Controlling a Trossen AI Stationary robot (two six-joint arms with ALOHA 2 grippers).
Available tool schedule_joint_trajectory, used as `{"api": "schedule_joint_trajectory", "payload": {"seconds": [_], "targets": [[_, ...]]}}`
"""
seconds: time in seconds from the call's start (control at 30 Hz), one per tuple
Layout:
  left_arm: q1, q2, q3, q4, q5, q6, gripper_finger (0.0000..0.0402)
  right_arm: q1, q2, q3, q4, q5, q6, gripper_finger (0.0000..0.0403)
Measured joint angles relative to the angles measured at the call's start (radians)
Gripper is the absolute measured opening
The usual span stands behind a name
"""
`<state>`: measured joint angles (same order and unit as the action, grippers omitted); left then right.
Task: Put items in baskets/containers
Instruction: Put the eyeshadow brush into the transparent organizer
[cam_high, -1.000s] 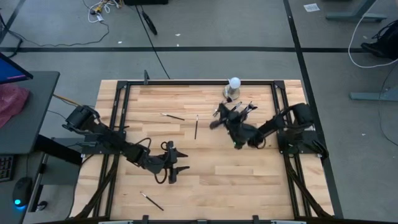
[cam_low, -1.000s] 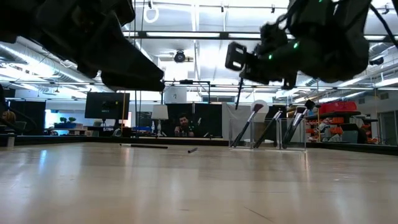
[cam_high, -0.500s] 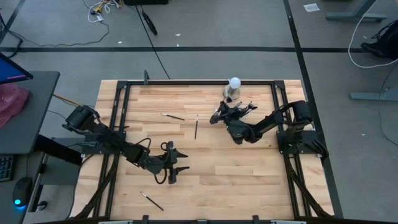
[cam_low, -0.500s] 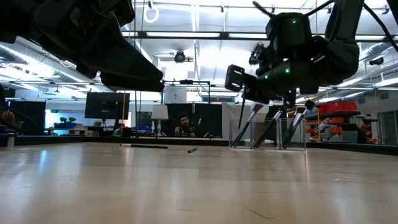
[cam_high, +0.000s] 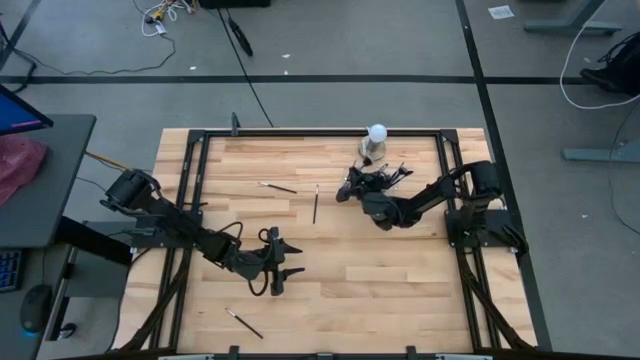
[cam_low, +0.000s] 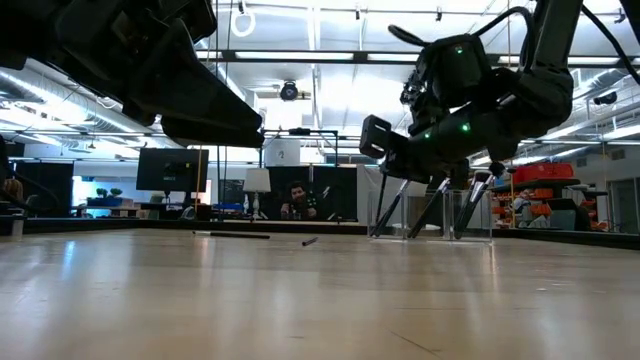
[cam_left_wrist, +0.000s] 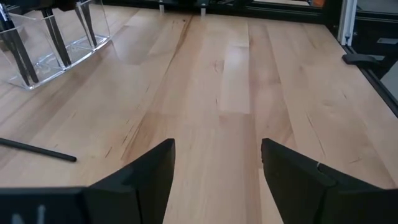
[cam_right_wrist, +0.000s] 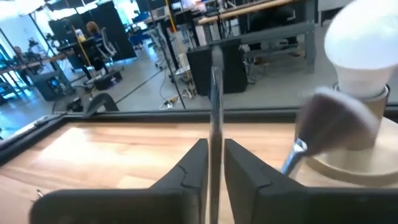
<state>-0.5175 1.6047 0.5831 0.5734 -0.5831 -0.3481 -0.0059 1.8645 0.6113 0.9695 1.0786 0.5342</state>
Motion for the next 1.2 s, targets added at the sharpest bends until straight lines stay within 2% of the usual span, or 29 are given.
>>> {"api": "schedule_joint_trajectory", "payload": {"seconds": [0.2, 0.37, 0.57, 0.63, 0.73, 0.83, 1.03, 1.2], "targets": [[0.0, 0.0, 0.0, 0.0, 0.0, 0.0, 0.0238, 0.0, 0.0, 0.0, -0.027, 0.002, -0.025, 0.0099], [0.0, 0.0, 0.0, 0.0, 0.0, 0.0, 0.0238, 0.014, -0.069, 0.0, -0.022, 0.004, -0.214, 0.0139], [0.001, 0.0, 0.0, 0.0, 0.0, 0.0, 0.0238, 0.083, -0.244, 0.0, -0.019, -0.005, -0.454, 0.0159], [0.004, 0.0, 0.0, 0.0, 0.0, 0.0, 0.0238, 0.125, -0.302, 0.0, -0.024, -0.057, -0.497, 0.0159], [0.004, -0.005, 0.0, -0.031, 0.0, 0.011, 0.0238, 0.192, -0.354, 0.0, -0.053, -0.19, -0.514, 0.0155], [-0.009, -0.057, 0.0, -0.159, -0.019, -0.006, 0.0238, 0.264, -0.36, 0.001, -0.104, -0.282, -0.475, 0.015], [-0.019, -0.239, 0.0, -0.541, -0.229, -0.198, 0.0238, 0.385, -0.299, 0.001, -0.287, -0.319, -0.184, 0.0137], [0.066, -0.371, 0.0, -0.799, -0.218, -0.326, 0.0238, 0.446, -0.172, 0.001, -0.236, -0.318, -0.027, 0.0128]]}}
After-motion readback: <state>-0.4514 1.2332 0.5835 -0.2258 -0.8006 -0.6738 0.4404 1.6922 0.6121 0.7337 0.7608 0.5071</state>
